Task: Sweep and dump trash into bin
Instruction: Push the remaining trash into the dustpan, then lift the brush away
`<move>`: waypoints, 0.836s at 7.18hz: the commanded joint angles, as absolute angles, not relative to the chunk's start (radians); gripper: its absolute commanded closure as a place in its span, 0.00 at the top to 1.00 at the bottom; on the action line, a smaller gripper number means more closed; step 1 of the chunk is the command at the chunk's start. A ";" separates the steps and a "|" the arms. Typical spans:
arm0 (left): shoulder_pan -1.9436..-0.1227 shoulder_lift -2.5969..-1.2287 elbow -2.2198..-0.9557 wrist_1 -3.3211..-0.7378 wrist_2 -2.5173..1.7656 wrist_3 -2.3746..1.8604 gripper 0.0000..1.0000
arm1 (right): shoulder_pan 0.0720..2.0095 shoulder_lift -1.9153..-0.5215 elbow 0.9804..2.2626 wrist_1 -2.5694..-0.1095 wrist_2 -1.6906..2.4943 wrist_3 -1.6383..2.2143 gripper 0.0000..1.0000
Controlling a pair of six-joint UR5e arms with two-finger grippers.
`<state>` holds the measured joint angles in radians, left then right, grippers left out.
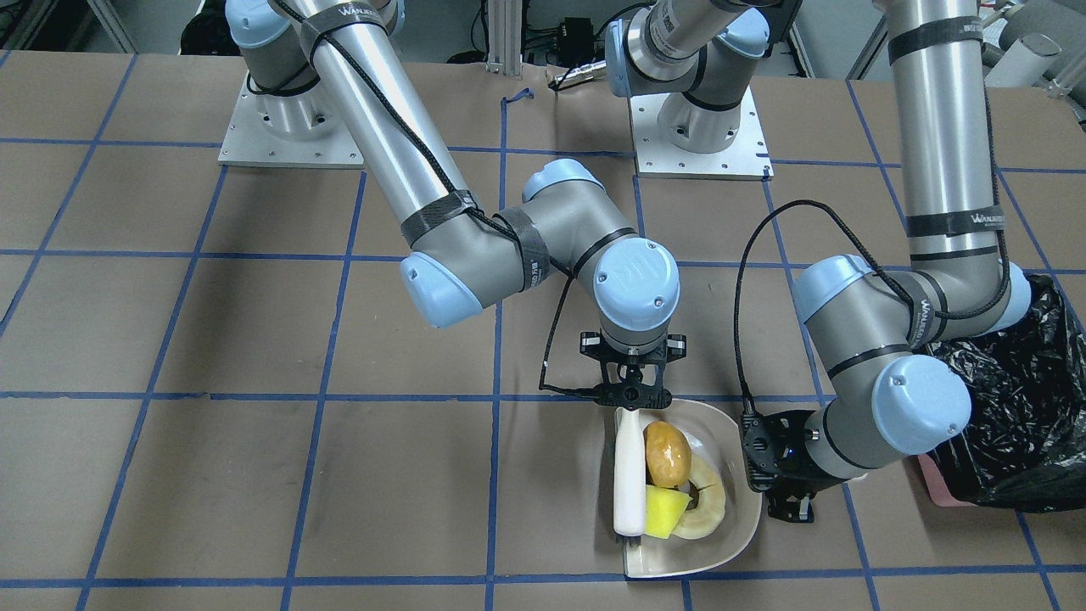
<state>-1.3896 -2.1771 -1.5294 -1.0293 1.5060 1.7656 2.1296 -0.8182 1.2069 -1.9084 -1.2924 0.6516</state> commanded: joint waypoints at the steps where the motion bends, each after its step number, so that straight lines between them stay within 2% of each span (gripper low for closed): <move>1: -1.390 -2.178 -1.529 -1.029 1.505 1.773 0.00 | 2.134 -0.818 1.189 -1.934 -1.224 0.663 0.02; 6: -1.385 -2.177 -1.536 -1.029 1.496 1.775 0.00 | 2.128 -0.841 1.204 -1.836 -1.356 0.614 0.03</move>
